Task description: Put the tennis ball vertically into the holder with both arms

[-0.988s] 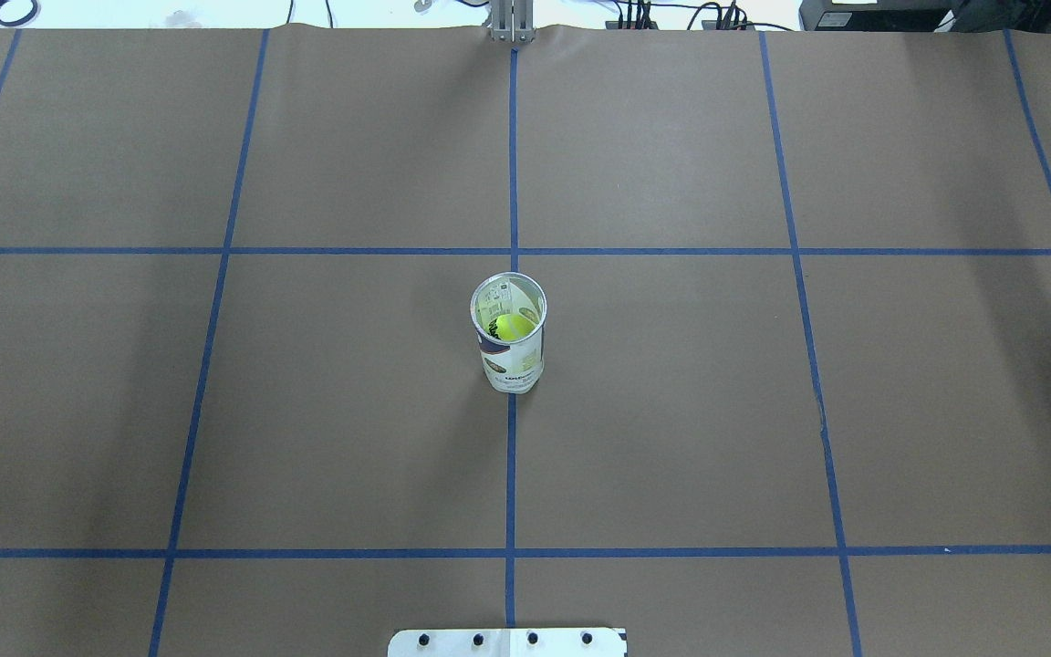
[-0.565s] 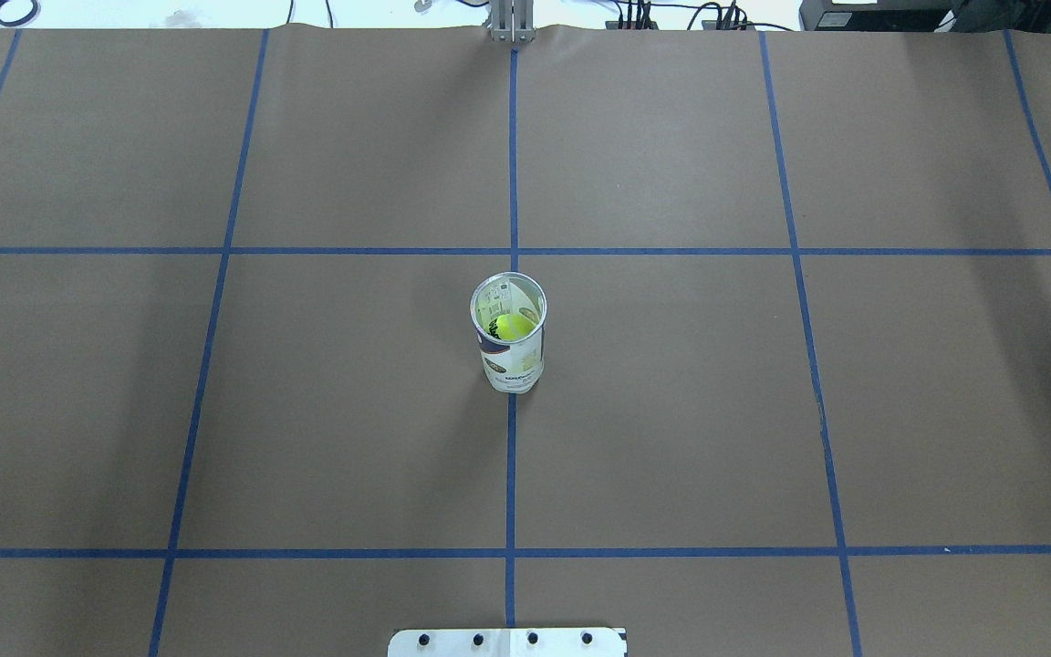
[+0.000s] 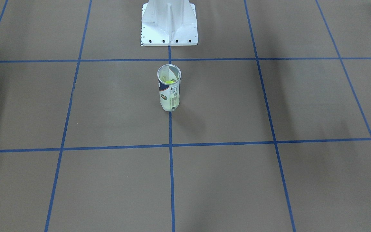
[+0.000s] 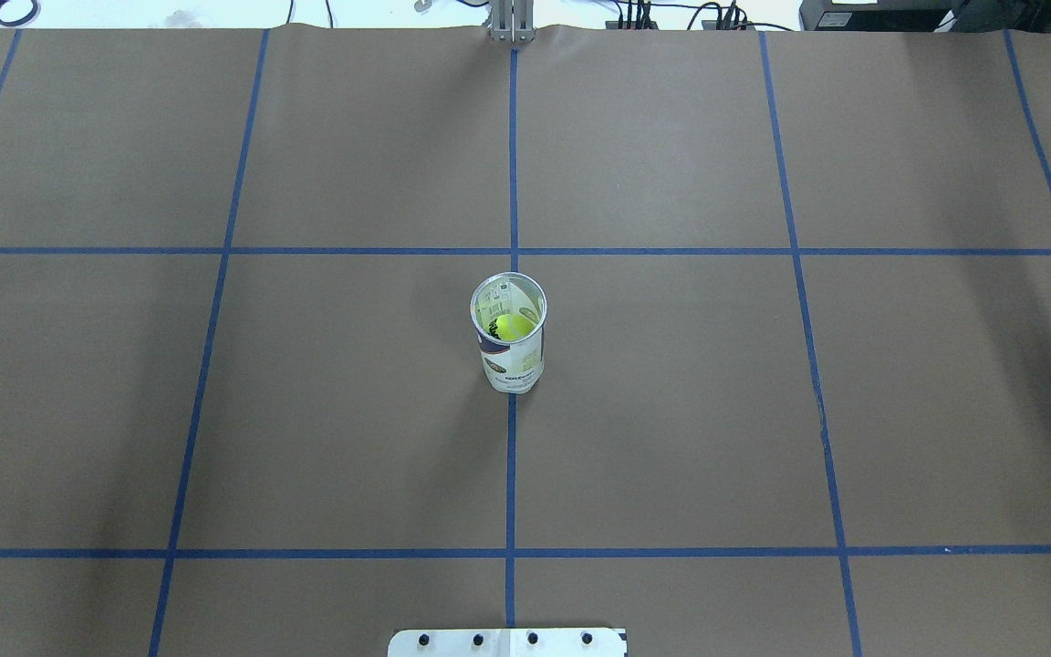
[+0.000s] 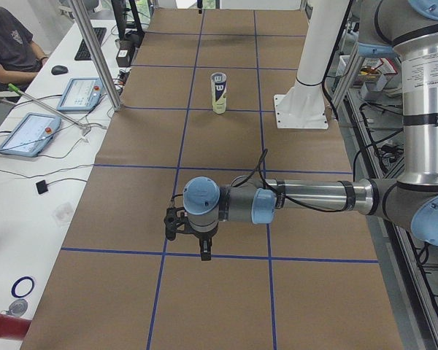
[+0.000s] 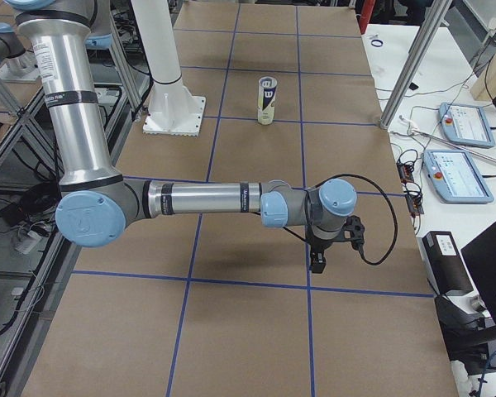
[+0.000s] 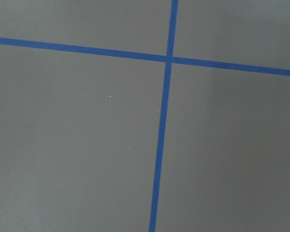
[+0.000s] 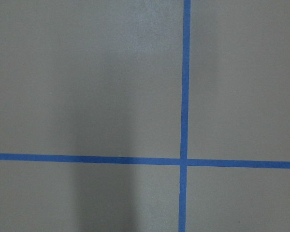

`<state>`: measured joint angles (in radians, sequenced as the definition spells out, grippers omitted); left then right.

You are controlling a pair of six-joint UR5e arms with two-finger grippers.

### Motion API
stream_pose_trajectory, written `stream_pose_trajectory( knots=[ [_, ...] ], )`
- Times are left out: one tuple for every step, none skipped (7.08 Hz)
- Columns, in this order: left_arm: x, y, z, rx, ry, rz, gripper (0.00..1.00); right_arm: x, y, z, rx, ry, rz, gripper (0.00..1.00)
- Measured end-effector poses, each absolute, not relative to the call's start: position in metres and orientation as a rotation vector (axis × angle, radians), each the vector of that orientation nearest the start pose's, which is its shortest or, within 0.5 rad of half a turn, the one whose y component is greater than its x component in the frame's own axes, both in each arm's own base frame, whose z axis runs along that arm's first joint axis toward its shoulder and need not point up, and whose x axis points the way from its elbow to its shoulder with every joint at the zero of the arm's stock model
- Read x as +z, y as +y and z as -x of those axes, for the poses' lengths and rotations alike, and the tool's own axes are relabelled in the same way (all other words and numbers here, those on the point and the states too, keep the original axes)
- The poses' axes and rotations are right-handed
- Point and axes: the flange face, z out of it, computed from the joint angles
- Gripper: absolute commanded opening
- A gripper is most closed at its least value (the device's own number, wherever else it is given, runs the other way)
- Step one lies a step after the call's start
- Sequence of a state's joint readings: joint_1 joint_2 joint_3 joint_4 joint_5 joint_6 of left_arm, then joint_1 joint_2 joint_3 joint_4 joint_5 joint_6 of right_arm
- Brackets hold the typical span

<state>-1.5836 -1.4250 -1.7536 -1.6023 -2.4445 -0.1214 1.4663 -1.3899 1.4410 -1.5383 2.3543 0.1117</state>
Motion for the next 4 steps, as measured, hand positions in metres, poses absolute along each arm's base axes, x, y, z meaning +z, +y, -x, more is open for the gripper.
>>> stream_pose_trajectory(
  knots=[
    [0.618,-0.434,0.062,-0.091,0.876,-0.030,1.00,0.625,-0.576,0.006,-0.041,-0.774,0.020,0.99],
    [0.615,-0.437,0.062,-0.085,0.862,-0.040,1.00,0.627,-0.576,0.010,-0.058,-0.765,0.028,0.99],
    [0.614,-0.445,0.061,-0.072,0.825,-0.051,1.00,0.629,-0.575,0.010,-0.070,-0.761,0.035,0.99],
    [0.613,-0.454,0.052,-0.045,0.790,-0.052,1.00,0.628,-0.574,0.007,-0.070,-0.759,0.046,0.99]
  ],
)
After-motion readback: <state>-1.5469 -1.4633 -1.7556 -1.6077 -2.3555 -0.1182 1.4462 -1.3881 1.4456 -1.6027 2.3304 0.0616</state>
